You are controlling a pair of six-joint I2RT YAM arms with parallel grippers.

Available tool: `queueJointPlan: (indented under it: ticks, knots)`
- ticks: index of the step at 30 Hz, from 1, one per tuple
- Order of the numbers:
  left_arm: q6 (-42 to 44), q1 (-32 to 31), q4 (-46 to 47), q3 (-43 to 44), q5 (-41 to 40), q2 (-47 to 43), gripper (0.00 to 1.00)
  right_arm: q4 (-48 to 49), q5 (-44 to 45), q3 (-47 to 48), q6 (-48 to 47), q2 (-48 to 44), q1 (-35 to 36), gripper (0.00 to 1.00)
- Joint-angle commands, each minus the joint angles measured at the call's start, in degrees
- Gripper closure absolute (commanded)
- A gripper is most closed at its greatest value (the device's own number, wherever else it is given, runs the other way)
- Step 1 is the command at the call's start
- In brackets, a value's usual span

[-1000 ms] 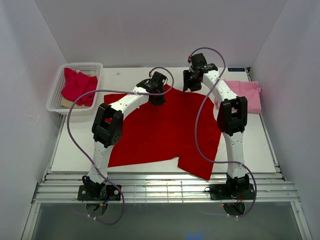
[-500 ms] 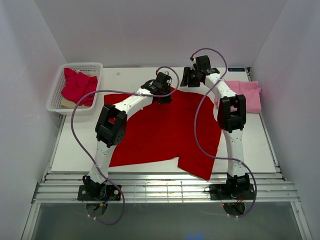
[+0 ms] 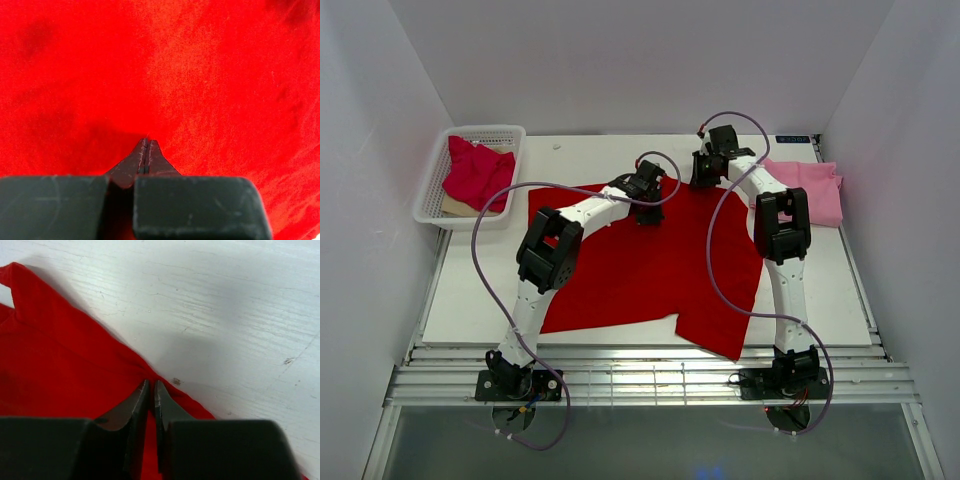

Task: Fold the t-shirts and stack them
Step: Flatten out the tshirt

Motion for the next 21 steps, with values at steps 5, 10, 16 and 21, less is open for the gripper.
queueJointPlan:
  ticks: [5, 10, 16, 21]
  knots:
    - [-0.32, 0.19, 1.26, -2.76, -0.43, -4.64, 1.00, 2.77, -0.16, -9.00, -2.40, -5.47, 0.02, 0.92]
    - [-0.41, 0.19, 1.52, -6.27, -2.02, -6.66, 1.00, 5.67, -2.70, -19.29, -2.49, -14.77, 0.20, 0.92]
    - [-1.37, 0.19, 2.23, -8.04, -1.84, -7.63, 1.00, 3.48, -5.52, -30.10, -5.22, -23.40, 1.60, 0.92]
    - [-2.43, 0.19, 2.67, -8.91, -1.49, -8.24, 1.00, 1.55, -6.22, -37.85, -6.62, -29.47, 3.97, 0.92]
